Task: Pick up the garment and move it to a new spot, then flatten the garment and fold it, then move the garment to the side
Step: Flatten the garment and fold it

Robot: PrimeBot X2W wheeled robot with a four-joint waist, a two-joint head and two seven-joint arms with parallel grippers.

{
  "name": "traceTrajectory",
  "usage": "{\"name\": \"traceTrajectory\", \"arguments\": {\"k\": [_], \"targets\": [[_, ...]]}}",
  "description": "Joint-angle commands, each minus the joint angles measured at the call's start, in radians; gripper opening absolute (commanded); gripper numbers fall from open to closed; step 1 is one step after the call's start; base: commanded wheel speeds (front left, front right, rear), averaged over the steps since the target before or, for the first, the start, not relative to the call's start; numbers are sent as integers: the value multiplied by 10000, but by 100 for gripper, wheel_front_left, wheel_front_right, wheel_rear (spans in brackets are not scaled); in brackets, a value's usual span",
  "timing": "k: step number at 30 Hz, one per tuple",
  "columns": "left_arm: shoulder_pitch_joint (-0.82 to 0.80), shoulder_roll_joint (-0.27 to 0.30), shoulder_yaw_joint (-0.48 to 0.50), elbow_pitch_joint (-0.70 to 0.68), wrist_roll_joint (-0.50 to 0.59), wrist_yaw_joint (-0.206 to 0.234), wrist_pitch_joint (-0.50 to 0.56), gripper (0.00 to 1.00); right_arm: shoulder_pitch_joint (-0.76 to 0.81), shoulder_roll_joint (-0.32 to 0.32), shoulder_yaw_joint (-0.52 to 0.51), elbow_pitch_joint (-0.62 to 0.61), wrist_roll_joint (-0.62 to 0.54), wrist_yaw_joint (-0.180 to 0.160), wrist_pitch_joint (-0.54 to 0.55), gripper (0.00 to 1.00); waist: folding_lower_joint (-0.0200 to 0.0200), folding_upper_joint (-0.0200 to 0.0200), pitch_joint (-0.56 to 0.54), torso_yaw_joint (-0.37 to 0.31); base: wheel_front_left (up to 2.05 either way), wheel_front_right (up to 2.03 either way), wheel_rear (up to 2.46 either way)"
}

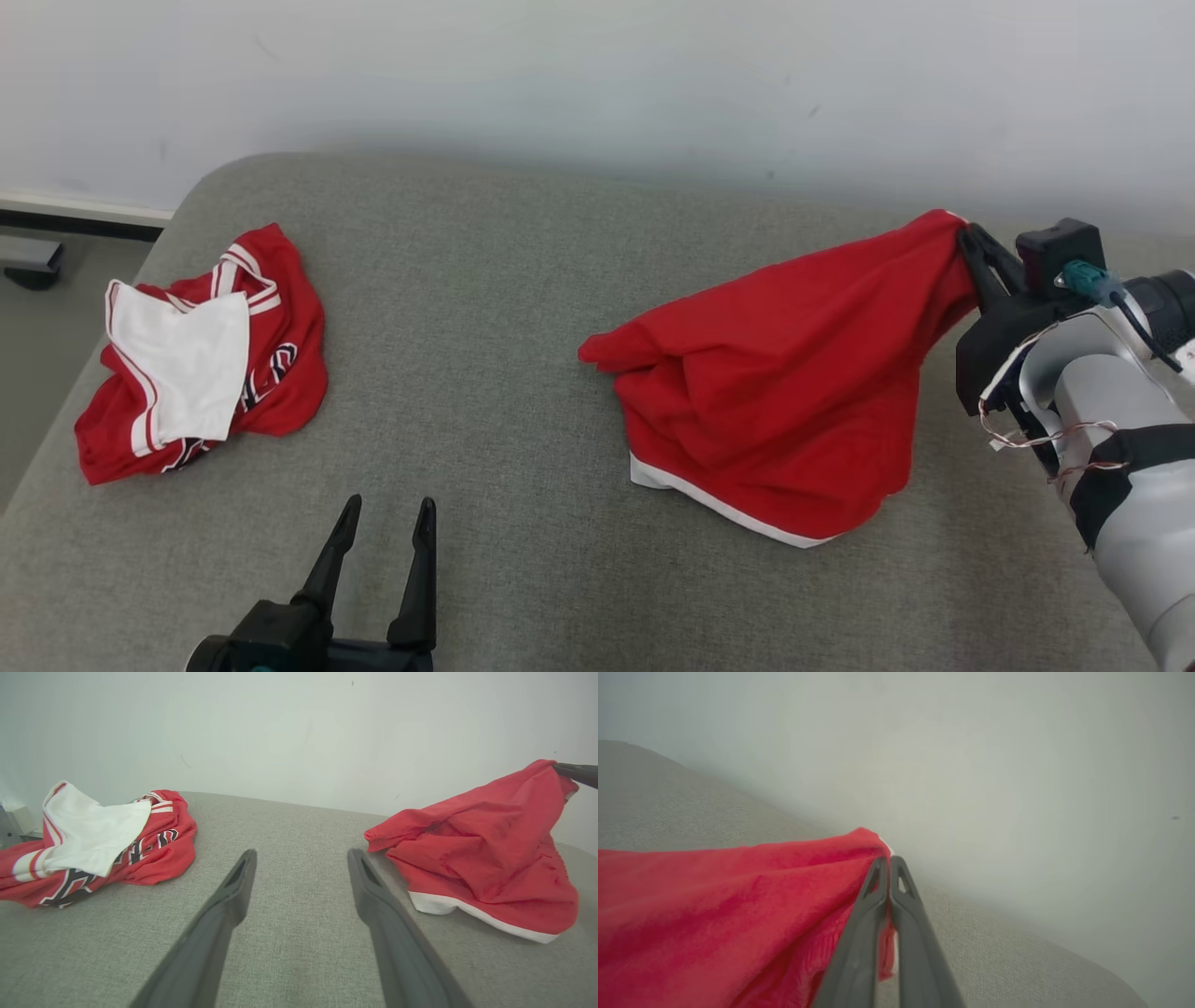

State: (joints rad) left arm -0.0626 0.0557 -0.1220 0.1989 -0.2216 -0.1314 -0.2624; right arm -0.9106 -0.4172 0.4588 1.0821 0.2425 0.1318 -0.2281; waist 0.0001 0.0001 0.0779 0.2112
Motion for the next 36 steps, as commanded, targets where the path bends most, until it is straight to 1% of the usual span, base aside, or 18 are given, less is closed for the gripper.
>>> {"name": "traceTrajectory", "arguments": {"k": [1, 2, 3, 8, 10, 12, 14, 18, 20, 26, 31, 36], "targets": [[-106, 9, -31, 51, -26, 14, -36, 100, -181, 227, -14, 596, -154, -22, 246, 64, -1, -1, 75, 119, 0, 0, 0], [-106, 9, -31, 51, -26, 14, -36, 100, -181, 227, -14, 596, -154, -22, 246, 64, -1, -1, 75, 119, 0, 0, 0], [-125, 6, -36, 70, -35, 14, -38, 100, -294, 285, -27, 770, -189, -22, 245, 100, -1, -1, 58, 129, 0, 0, 0], [-3, 2, 96, 135, -50, 14, -36, 100, -378, 465, -224, 1210, -308, -22, -166, 100, -1, -1, -176, -57, 0, 0, 0], [113, 44, 180, 142, -39, 14, -36, 100, -341, 439, -292, 1197, -397, -22, -289, 100, -1, -1, -309, -199, 0, 0, 0], [249, 85, 243, 124, -33, 14, -38, 100, -217, 513, -465, 1029, -239, -22, -346, 100, -1, -1, -437, -343, 0, 0, 0], [318, 100, 301, 112, -13, 14, -38, 100, 20, 559, -653, 725, -53, -22, -373, 100, -1, -1, -541, -460, 0, 0, 0], [497, 126, 403, 68, 20, 14, -38, 100, 965, 495, -917, -436, 435, -22, -376, 100, -1, -1, -707, -638, 0, 0, 0], [579, 128, 459, 45, 42, 14, -36, 100, 1597, 429, -969, -1020, 587, -22, -378, 100, -1, -1, -785, -713, 0, 0, 0], [783, 195, 538, -34, 69, 14, -36, 100, 3699, 573, -1120, -2344, 1115, -22, -382, 100, -1, -1, -921, -844, 0, 0, 0], [819, 276, 648, -98, 153, 14, -36, 100, 4894, 938, -1169, -2883, 1329, -22, -382, 100, -1, -1, -874, -891, 0, 0, 0], [701, 320, 665, -110, 288, 14, -36, 100, 5206, 1211, -1160, -2733, 1387, -22, -382, 100, -1, -1, -765, -813, 0, 0, 0]]}}
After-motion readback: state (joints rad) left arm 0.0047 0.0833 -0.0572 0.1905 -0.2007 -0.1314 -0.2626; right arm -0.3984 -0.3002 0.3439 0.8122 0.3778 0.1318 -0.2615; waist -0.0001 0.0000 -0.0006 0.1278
